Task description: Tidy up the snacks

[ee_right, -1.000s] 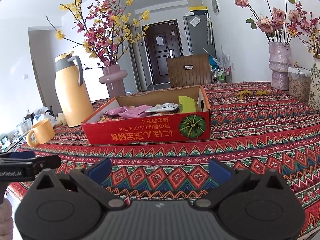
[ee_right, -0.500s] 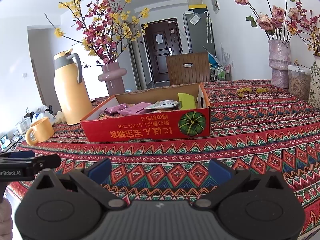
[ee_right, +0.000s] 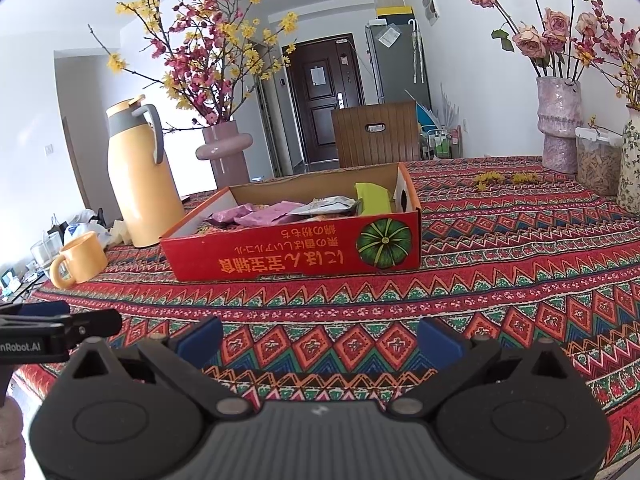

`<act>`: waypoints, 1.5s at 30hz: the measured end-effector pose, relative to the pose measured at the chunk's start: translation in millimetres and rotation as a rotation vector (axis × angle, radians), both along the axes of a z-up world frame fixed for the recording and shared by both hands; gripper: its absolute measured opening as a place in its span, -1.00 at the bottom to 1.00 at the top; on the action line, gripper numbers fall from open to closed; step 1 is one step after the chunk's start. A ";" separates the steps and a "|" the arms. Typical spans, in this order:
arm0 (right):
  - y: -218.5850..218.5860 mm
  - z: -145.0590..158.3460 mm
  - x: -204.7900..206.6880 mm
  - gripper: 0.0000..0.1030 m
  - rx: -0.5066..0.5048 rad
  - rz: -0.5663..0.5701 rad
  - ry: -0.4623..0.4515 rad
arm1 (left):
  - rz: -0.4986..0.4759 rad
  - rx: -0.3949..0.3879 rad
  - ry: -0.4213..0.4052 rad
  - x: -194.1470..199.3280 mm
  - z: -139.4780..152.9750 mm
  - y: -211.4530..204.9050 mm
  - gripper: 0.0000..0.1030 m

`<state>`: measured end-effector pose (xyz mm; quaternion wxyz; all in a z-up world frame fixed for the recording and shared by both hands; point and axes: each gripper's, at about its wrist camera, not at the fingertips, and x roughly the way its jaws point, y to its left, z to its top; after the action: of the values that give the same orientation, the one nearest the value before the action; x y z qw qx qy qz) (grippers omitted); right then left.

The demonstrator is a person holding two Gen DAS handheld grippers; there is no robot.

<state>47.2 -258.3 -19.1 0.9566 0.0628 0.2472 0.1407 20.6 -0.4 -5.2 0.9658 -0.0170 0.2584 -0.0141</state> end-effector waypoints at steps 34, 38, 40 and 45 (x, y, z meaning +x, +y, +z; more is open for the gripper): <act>1.2 -5.1 -0.6 1.00 -0.001 0.001 0.004 | -0.011 -0.010 0.007 -1.1 0.2 0.0 1.00; 1.7 -5.5 -0.6 1.00 -0.001 0.001 0.005 | -0.010 -0.006 0.006 -0.9 0.6 0.2 1.00; 2.4 -6.4 -0.6 1.00 -0.002 0.001 0.006 | -0.013 -0.008 0.005 -0.8 0.8 0.3 1.00; 4.3 -8.5 -0.6 1.00 -0.002 0.001 0.007 | -0.014 -0.003 -0.002 -1.2 0.6 -0.6 1.00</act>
<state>46.6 -254.0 -27.6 0.9557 0.0620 0.2508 0.1407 19.4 -0.9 -4.5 0.9658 -0.0164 0.2578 -0.0213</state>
